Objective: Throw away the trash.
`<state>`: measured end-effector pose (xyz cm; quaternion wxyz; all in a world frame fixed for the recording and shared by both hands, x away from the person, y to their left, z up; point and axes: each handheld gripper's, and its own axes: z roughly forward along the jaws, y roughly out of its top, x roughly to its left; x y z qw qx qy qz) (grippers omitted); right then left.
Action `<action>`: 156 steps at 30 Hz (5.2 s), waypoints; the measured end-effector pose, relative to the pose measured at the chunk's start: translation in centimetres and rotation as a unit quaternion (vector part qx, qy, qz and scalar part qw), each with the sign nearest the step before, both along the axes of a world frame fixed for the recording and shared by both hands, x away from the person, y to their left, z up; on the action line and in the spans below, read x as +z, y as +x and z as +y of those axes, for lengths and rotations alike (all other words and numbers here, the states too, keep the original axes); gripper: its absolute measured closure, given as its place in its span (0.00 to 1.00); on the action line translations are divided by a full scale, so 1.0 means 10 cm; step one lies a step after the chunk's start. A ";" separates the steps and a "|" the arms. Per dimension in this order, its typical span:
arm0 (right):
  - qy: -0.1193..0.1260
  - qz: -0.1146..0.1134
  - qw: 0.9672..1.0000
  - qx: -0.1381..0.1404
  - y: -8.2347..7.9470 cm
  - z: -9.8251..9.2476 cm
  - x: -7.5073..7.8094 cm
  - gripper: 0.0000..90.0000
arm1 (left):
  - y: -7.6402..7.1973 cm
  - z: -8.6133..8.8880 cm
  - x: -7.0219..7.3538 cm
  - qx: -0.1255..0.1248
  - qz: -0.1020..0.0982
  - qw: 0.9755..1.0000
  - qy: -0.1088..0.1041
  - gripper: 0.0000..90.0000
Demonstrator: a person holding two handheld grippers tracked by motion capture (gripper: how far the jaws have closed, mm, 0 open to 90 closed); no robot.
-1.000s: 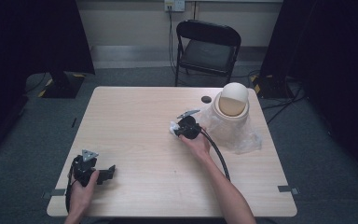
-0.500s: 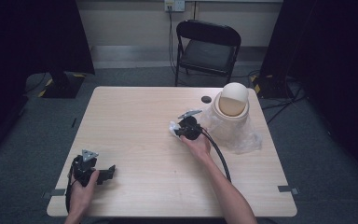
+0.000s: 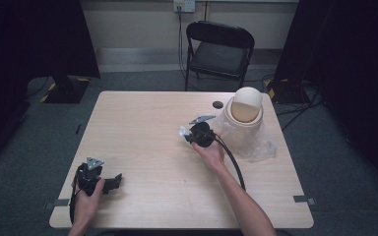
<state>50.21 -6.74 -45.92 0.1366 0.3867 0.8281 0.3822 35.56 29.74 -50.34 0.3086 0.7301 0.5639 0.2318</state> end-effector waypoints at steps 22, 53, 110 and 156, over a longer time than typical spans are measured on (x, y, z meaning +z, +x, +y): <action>0.054 -0.015 0.998 -0.025 -0.32 -0.36 0.21 0.96 | 0.00 0.00 0.00 0.000 0.000 1.000 0.000 0.00; 0.046 -0.081 0.992 -0.083 -0.39 -1.06 0.92 0.96 | 0.00 0.00 0.00 0.000 0.000 1.000 0.000 0.00; 0.012 -0.004 0.981 -0.191 0.12 -1.53 0.79 0.95 | 0.00 0.00 0.00 0.000 0.000 1.000 0.000 0.00; 0.072 -0.048 0.981 -0.173 -0.25 -1.44 0.98 0.69 | 0.00 0.00 0.00 0.000 0.000 1.000 0.000 0.00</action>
